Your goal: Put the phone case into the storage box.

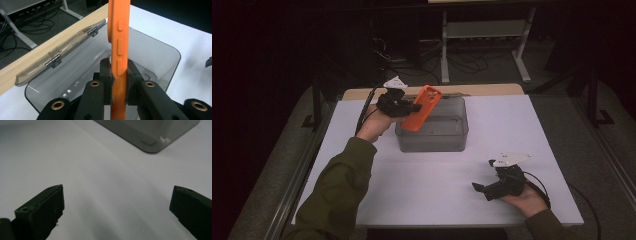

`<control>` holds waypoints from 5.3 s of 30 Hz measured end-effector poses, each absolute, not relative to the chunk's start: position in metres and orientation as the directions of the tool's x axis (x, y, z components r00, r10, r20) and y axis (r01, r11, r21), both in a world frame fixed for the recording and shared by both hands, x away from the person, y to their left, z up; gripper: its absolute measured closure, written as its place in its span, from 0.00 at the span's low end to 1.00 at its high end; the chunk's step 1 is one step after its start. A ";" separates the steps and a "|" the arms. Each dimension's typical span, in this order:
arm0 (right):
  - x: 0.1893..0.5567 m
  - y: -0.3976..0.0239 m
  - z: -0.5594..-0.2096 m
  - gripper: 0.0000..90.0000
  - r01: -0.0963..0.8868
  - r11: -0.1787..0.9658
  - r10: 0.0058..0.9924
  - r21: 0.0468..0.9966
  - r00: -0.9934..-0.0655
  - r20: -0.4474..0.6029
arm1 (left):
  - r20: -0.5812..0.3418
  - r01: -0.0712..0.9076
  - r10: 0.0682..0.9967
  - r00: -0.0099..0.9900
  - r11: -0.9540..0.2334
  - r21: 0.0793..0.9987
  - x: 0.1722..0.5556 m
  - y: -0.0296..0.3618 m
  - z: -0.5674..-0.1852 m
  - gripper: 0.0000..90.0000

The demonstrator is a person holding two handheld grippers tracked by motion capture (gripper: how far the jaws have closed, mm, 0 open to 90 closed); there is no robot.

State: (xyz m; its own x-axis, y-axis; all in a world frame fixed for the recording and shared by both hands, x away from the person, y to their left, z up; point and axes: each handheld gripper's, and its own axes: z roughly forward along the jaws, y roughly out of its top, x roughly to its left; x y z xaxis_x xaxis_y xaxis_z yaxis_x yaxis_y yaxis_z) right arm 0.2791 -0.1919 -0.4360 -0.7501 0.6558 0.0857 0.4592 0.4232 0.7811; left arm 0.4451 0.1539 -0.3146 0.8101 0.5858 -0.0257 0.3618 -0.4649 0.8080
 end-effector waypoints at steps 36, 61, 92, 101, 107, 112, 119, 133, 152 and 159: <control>0.278 -0.190 -0.437 0.00 0.454 0.435 0.652 0.778 -0.754 0.075 | -0.044 0.543 0.668 0.743 -0.562 0.625 0.467 0.131 -0.327 0.88; 0.278 -0.191 -0.436 0.00 0.452 0.432 0.651 0.780 -0.756 0.077 | -0.084 0.685 0.748 0.659 -0.550 0.477 0.485 0.124 -0.346 0.88; 0.278 -0.191 -0.435 0.00 0.451 0.424 0.646 0.785 -0.758 0.087 | -0.137 0.799 0.819 0.558 -0.486 0.354 0.500 0.122 -0.362 0.88; 0.278 -0.191 -0.435 0.00 0.448 0.424 0.644 0.787 -0.760 0.085 | -0.141 0.824 0.841 0.522 -0.456 0.337 0.501 0.124 -0.363 0.88; 0.278 -0.191 -0.435 0.00 0.447 0.423 0.644 0.788 -0.760 0.086 | -0.148 0.841 0.856 0.495 -0.428 0.331 0.502 0.126 -0.363 0.87; 0.278 -0.191 -0.435 0.00 0.447 0.424 0.644 0.788 -0.760 0.085 | -0.145 0.859 0.876 0.459 -0.397 0.324 0.503 0.128 -0.361 0.87; 0.278 -0.192 -0.434 0.00 0.447 0.421 0.644 0.789 -0.760 0.086 | -0.144 0.868 0.887 0.439 -0.378 0.320 0.503 0.130 -0.359 0.87; 0.278 -0.192 -0.434 0.00 0.444 0.420 0.644 0.791 -0.760 0.084 | -0.132 0.874 0.895 0.427 -0.371 0.313 0.503 0.135 -0.358 0.87; 0.278 -0.192 -0.434 0.00 0.446 0.421 0.645 0.790 -0.759 0.085 | -0.125 0.877 0.897 0.423 -0.371 0.305 0.506 0.134 -0.363 0.86; 0.278 -0.191 -0.434 0.00 0.446 0.420 0.645 0.790 -0.759 0.085 | -0.126 0.877 0.897 0.424 -0.372 0.305 0.506 0.134 -0.362 0.86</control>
State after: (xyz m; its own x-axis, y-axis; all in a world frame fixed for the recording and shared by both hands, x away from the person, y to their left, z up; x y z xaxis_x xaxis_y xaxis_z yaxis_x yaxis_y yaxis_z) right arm 0.2778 -0.1914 -0.4341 -0.7592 0.6453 0.0851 0.4457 0.4202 0.7905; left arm 0.5055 0.1344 -0.3622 0.4243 0.8967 -0.1257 0.8766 -0.3720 0.3053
